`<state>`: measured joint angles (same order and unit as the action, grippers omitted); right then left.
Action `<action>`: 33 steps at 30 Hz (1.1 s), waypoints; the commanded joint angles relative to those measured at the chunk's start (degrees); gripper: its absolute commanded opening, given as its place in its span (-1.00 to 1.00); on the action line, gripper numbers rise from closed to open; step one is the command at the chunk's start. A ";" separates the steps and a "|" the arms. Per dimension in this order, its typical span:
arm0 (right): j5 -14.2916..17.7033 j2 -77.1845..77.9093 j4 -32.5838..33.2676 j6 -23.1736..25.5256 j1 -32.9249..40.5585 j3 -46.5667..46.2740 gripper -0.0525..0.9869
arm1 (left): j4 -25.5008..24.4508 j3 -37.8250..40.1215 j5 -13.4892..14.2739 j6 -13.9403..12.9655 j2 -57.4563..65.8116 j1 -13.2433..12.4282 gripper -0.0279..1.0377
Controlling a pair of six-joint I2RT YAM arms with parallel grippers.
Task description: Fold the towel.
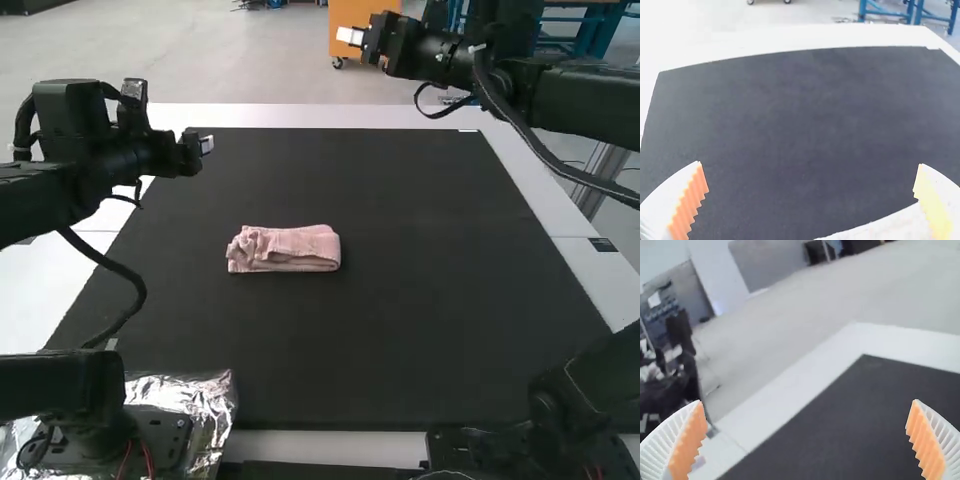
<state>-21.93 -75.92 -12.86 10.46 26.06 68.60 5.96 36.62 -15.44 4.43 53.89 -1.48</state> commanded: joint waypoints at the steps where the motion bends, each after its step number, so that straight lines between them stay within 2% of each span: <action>1: 8.49 11.85 0.56 -5.54 -1.81 -3.30 0.86 | -0.16 1.61 0.50 0.67 -8.19 0.77 0.87; 2: 8.57 15.71 1.70 -5.89 -2.60 -4.79 0.86 | 0.20 1.44 0.41 0.67 -11.17 0.77 0.87; 4: 11.12 23.27 3.63 -5.89 -5.23 -8.13 0.86 | 0.99 0.82 0.59 0.76 -17.33 0.77 0.87; 6: 11.56 31.10 5.30 -5.98 -8.22 -11.29 0.86 | 0.11 0.56 0.68 0.76 -22.78 0.60 0.87; 10: 12.09 47.00 13.04 -7.29 -12.62 -15.51 0.86 | -6.83 0.12 -0.03 1.02 -33.32 0.86 0.87; 12: 12.53 54.30 16.73 -7.82 -14.20 -17.36 0.86 | -8.68 -1.20 -0.20 1.99 -39.21 0.86 0.87; 17: 16.04 69.68 23.76 -8.52 -15.78 -19.38 0.86 | -14.13 -4.10 -0.03 3.22 -52.66 0.86 0.87; 19: 17.54 73.46 25.87 -9.23 -16.48 -19.82 0.86 | -16.68 -4.01 -0.11 3.40 -53.98 0.86 0.87; 21: 20.26 76.18 29.03 -11.78 -17.10 -20.61 0.86 | -17.65 -3.31 -0.03 4.10 -53.89 0.95 0.87; 22: 23.52 76.01 30.09 -14.41 -17.28 -21.40 0.86 | -17.47 -3.05 0.06 4.36 -53.89 0.95 0.87; 23: 26.86 75.83 29.65 -14.85 -17.63 -22.63 0.86 | -17.03 -3.13 0.32 4.28 -53.89 0.86 0.87; 25: 31.25 75.83 21.56 -14.59 -17.89 -27.55 0.86 | -16.15 -3.93 0.24 4.01 -53.89 0.86 0.87; 26: 35.12 75.92 18.05 -14.77 -17.89 -30.01 0.86 | -15.45 -4.54 0.06 3.84 -53.89 0.77 0.87; 27: 36.44 75.92 14.71 -14.94 -17.89 -32.56 0.86 | -14.48 -5.33 0.15 2.96 -53.89 0.77 0.87; 28: 34.77 75.83 12.60 -15.03 -17.89 -34.58 0.86 | -13.51 -6.39 0.06 1.64 -53.89 0.86 0.87; 30: 27.12 75.83 10.84 -16.96 -17.71 -38.98 0.86 | -9.74 -9.73 -0.29 -3.11 -53.89 0.95 0.87; 31: 21.67 75.83 9.35 -18.46 -17.54 -41.18 0.86 | -7.10 -12.10 -0.03 -4.95 -53.89 0.86 0.87; 32: 17.10 75.83 8.12 -20.57 -17.54 -43.02 0.86 | -3.50 -14.56 0.59 -6.97 -53.89 0.51 0.87; 33: 15.25 75.92 7.94 -21.53 -17.63 -44.69 0.86 | 0.72 -17.20 2.43 -8.56 -53.80 0.33 0.87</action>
<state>2.20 -0.40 -3.55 -6.17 8.86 26.72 2.85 24.03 -15.03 2.37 0.19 -1.10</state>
